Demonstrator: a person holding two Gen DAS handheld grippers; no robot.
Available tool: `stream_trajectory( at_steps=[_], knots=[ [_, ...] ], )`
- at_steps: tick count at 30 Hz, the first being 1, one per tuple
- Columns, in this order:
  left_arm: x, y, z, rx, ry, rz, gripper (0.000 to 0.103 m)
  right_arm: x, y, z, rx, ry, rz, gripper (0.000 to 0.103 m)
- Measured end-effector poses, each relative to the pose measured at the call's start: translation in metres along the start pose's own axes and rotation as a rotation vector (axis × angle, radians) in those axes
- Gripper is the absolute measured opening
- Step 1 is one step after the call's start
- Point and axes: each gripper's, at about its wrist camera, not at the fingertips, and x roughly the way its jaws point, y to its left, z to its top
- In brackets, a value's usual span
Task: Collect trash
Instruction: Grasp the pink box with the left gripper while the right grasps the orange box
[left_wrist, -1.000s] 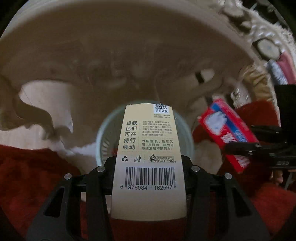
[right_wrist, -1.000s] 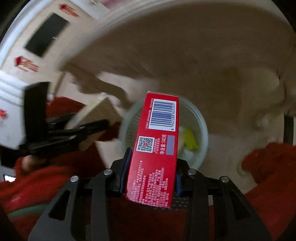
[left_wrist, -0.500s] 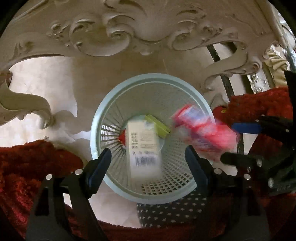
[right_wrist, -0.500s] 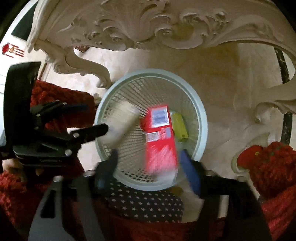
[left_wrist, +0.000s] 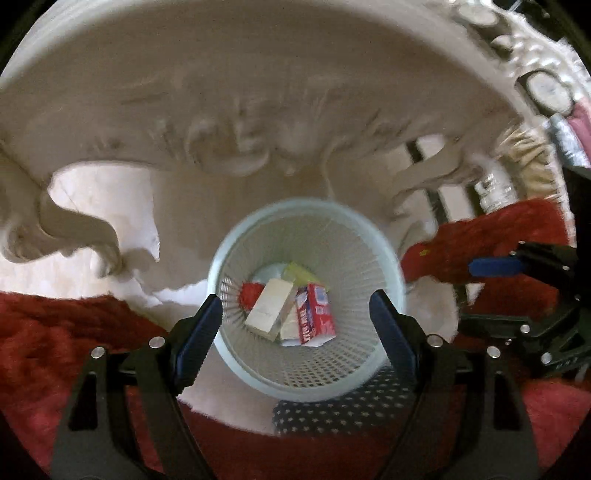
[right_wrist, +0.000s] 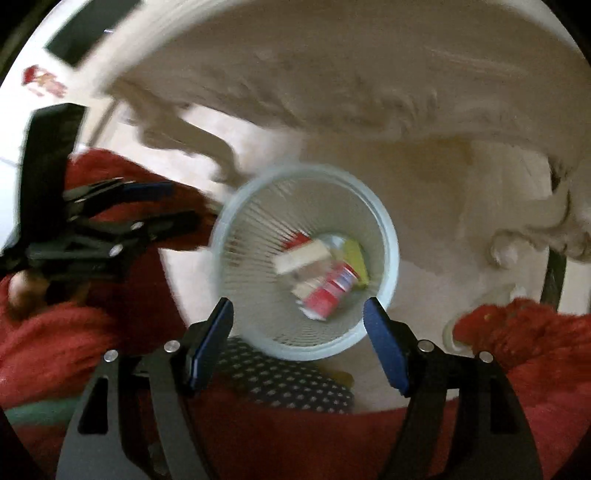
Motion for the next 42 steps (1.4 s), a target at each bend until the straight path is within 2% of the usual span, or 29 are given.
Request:
stream_trajectory(
  at_steps=[2, 3, 4, 7, 10, 13, 14, 16, 18, 21, 24, 31, 33, 34, 37, 42],
  knots=[
    [-0.033, 0.001, 0.011, 0.002, -0.069, -0.007, 0.080, -0.040, 0.005, 0.007, -0.033, -0.089, 0.022, 0.069],
    [-0.056, 0.003, 0.022, 0.000, -0.129, 0.005, 0.080, -0.057, 0.006, 0.011, -0.042, -0.140, 0.016, 0.069],
    [-0.070, 0.004, 0.030, -0.004, -0.170, 0.019, 0.080, -0.083, 0.005, 0.019, -0.045, -0.221, -0.002, 0.069],
    [-0.107, 0.012, 0.066, -0.029, -0.311, 0.050, 0.080, -0.125, -0.007, 0.042, -0.017, -0.409, -0.047, 0.069],
    [-0.121, 0.026, 0.116, -0.102, -0.416, 0.098, 0.080, -0.148, -0.029, 0.073, 0.049, -0.565, -0.178, 0.069],
    [-0.114, 0.038, 0.164, -0.169, -0.454, 0.146, 0.080, -0.150, -0.053, 0.111, 0.124, -0.639, -0.246, 0.069],
    [-0.108, 0.042, 0.183, -0.191, -0.458, 0.186, 0.080, -0.149, -0.061, 0.125, 0.140, -0.648, -0.279, 0.069],
    [-0.098, 0.046, 0.211, -0.217, -0.459, 0.201, 0.080, -0.141, -0.075, 0.156, 0.156, -0.649, -0.323, 0.069],
    [-0.087, 0.052, 0.237, -0.251, -0.445, 0.184, 0.080, -0.136, -0.091, 0.186, 0.174, -0.638, -0.327, 0.069],
    [-0.073, 0.058, 0.266, -0.273, -0.429, 0.211, 0.080, -0.129, -0.111, 0.233, 0.209, -0.616, -0.319, 0.069],
    [-0.062, 0.064, 0.289, -0.283, -0.393, 0.241, 0.080, -0.119, -0.118, 0.276, 0.202, -0.585, -0.361, 0.069],
    [-0.043, 0.073, 0.310, -0.285, -0.342, 0.282, 0.080, -0.095, -0.115, 0.316, 0.214, -0.498, -0.369, 0.070],
    [-0.039, 0.075, 0.313, -0.281, -0.333, 0.288, 0.080, -0.090, -0.116, 0.322, 0.213, -0.485, -0.378, 0.077],
    [-0.035, 0.075, 0.314, -0.276, -0.324, 0.297, 0.080, -0.088, -0.117, 0.324, 0.212, -0.479, -0.389, 0.077],
    [-0.026, 0.074, 0.318, -0.249, -0.302, 0.340, 0.080, -0.082, -0.121, 0.330, 0.201, -0.464, -0.416, 0.077],
    [-0.020, 0.068, 0.321, -0.198, -0.302, 0.425, 0.080, -0.077, -0.125, 0.336, 0.161, -0.438, -0.405, 0.080]
  ],
)
